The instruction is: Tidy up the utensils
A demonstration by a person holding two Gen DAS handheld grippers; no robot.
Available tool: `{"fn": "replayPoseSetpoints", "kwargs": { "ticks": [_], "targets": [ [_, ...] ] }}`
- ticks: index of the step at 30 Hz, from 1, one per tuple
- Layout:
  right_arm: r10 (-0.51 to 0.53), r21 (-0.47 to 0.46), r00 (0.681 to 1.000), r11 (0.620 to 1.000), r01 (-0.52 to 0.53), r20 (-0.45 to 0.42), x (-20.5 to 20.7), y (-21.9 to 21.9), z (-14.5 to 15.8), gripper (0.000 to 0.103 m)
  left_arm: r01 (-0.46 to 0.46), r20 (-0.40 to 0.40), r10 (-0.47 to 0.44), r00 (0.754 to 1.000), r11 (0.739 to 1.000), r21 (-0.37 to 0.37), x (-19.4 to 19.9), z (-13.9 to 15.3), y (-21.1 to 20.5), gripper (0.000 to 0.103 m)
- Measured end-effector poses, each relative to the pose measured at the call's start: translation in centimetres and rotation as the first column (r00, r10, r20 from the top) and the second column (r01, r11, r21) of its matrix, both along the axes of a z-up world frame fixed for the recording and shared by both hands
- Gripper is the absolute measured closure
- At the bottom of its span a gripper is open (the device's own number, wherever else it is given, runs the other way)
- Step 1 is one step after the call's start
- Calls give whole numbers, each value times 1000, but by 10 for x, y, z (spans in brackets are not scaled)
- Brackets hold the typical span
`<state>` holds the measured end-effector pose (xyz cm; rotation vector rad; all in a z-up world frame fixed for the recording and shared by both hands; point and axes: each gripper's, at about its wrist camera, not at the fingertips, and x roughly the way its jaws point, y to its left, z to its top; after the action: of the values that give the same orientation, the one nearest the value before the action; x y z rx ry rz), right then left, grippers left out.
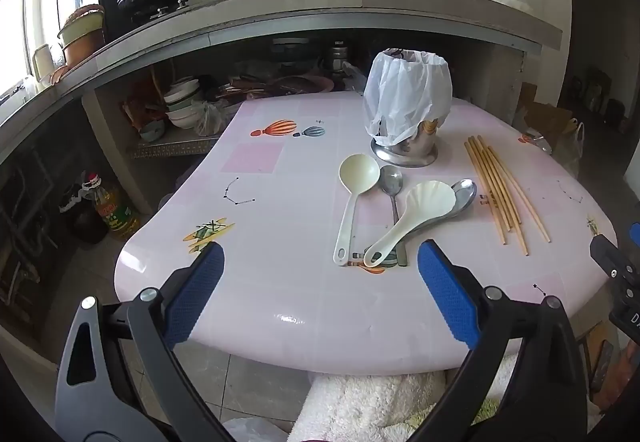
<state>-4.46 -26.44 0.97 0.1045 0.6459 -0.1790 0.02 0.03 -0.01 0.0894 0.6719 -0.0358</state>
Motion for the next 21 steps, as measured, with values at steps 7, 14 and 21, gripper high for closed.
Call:
{"fn": "replayPoseSetpoints", "kwargs": {
  "ticks": [7,14,21],
  "targets": [
    [0,4,1000,1000,0,3,0,0,0,6,3,-3,-3,1000,1000,-1,0,0,0,9],
    [0,4,1000,1000,0,4,1,-1,0,6,2,-4,-2,1000,1000,-1,-1,-4,10,9],
    [0,5,1000,1000,0,4,0,-1,0,6,-1,-10,1,1000,1000,-5,0,-3,7,9]
  ]
}}
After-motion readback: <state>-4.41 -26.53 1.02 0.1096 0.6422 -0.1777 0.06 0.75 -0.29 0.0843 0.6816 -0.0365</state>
